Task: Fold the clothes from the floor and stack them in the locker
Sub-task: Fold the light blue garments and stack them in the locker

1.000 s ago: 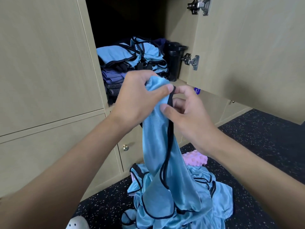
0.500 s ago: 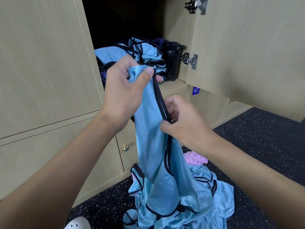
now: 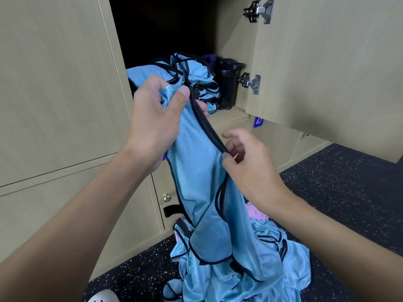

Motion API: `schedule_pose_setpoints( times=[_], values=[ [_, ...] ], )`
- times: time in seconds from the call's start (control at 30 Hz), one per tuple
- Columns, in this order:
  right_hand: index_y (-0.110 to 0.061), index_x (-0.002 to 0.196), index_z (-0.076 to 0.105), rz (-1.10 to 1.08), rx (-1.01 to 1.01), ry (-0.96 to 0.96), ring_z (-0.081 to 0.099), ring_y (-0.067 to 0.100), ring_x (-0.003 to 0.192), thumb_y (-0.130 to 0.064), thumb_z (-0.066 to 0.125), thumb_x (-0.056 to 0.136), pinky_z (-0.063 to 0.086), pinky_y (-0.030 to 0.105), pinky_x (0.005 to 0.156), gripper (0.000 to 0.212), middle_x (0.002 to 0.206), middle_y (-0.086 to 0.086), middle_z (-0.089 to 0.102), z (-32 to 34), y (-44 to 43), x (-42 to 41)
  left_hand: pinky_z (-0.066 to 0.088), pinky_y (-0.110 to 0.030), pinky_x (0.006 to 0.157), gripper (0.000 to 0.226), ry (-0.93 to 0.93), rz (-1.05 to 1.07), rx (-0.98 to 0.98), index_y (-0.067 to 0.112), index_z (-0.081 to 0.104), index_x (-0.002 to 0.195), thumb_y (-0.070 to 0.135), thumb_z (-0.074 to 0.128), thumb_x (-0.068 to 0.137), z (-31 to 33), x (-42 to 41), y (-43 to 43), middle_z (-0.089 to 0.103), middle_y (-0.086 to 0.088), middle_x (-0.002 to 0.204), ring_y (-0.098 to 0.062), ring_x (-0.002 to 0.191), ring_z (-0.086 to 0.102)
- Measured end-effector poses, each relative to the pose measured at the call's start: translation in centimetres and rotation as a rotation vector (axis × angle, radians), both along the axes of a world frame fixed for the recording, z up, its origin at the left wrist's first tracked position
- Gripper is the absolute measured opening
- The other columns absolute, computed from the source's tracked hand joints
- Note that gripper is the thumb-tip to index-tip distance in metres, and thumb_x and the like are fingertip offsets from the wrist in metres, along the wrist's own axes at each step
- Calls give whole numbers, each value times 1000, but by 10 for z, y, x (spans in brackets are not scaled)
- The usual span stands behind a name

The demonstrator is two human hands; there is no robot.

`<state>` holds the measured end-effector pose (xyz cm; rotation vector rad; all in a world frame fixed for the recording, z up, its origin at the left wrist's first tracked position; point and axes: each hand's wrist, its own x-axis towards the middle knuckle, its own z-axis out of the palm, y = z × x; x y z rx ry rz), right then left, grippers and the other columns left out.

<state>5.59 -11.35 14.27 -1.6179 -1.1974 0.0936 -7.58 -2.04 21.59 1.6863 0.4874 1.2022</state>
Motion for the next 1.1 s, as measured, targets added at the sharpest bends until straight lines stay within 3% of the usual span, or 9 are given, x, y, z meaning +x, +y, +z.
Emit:
schedule_pose_setpoints(
  times=[0.17, 0.27, 0.47, 0.63, 0.7, 0.8, 0.9, 0.97, 1.1],
  values=[
    [-18, 88, 54, 75, -56, 39, 46, 2, 61, -9, 72, 85, 39, 15, 60, 20, 71, -6, 54, -7, 3, -6, 61, -55, 65, 26, -9, -48, 23, 14, 34, 85, 9, 51, 104, 1, 2, -6, 72, -27, 94, -32, 77, 76],
    [-20, 83, 56, 107, -97, 45, 52, 3, 63, -11, 75, 81, 41, 13, 60, 21, 73, -6, 60, -12, 4, -10, 58, -62, 67, 24, -15, -45, 19, 13, 34, 87, 9, 51, 104, 0, 1, -4, 75, -19, 88, -35, 75, 75],
    [-10, 71, 63, 127, -154, 61, 64, 23, 69, -5, 71, 79, 47, 25, 62, 13, 71, 7, 68, -22, 10, -8, 60, -60, 69, 9, -103, -93, -72, 9, 39, 103, 7, 48, 105, 5, 0, -6, 75, -17, 84, -37, 78, 75],
    [-1, 73, 57, 123, -140, 53, 43, 16, 58, -6, 66, 84, 37, 33, 54, 15, 66, 17, 59, -24, 10, -5, 60, -58, 73, 6, -168, -101, -156, 8, 41, 104, 7, 47, 105, 9, -2, -1, 74, -19, 86, -38, 82, 74],
    [-6, 73, 54, 119, -136, 78, 36, 12, 56, -3, 63, 84, 32, 30, 53, 15, 59, 9, 48, -21, 10, -3, 60, -59, 75, 5, -175, -73, -180, 8, 42, 103, 8, 46, 105, 8, -4, 4, 72, -17, 80, -37, 83, 74],
    [-18, 72, 55, 116, -125, 93, 42, 8, 55, -1, 62, 85, 37, 23, 54, 23, 62, 1, 56, -14, 6, 1, 61, -56, 72, 13, -172, 14, -201, 11, 39, 95, 9, 44, 106, 8, -8, 11, 60, -10, 69, -34, 73, 72],
    [-21, 75, 60, 151, -72, 100, 52, 8, 63, -2, 63, 89, 44, 23, 62, 24, 71, 5, 64, -6, 3, 5, 61, -51, 65, 9, -85, 71, -102, 11, 38, 101, 11, 45, 106, 9, -13, 15, 67, -6, 69, -33, 73, 73],
    [-20, 77, 62, 159, -71, 98, 52, 8, 66, -4, 64, 92, 43, 22, 64, 22, 73, 4, 62, -5, 2, 8, 57, -52, 62, 13, 81, 175, 123, 8, 40, 100, 16, 48, 105, 9, -14, 18, 73, -3, 78, -33, 76, 71],
    [-19, 76, 59, 196, -147, 85, 46, 4, 60, -10, 61, 95, 39, 19, 59, 22, 68, 1, 58, -11, 2, 10, 55, -55, 69, 26, 194, 250, 331, 7, 38, 91, 27, 51, 101, 11, -16, 17, 66, -22, 92, -38, 80, 66]
  ],
)
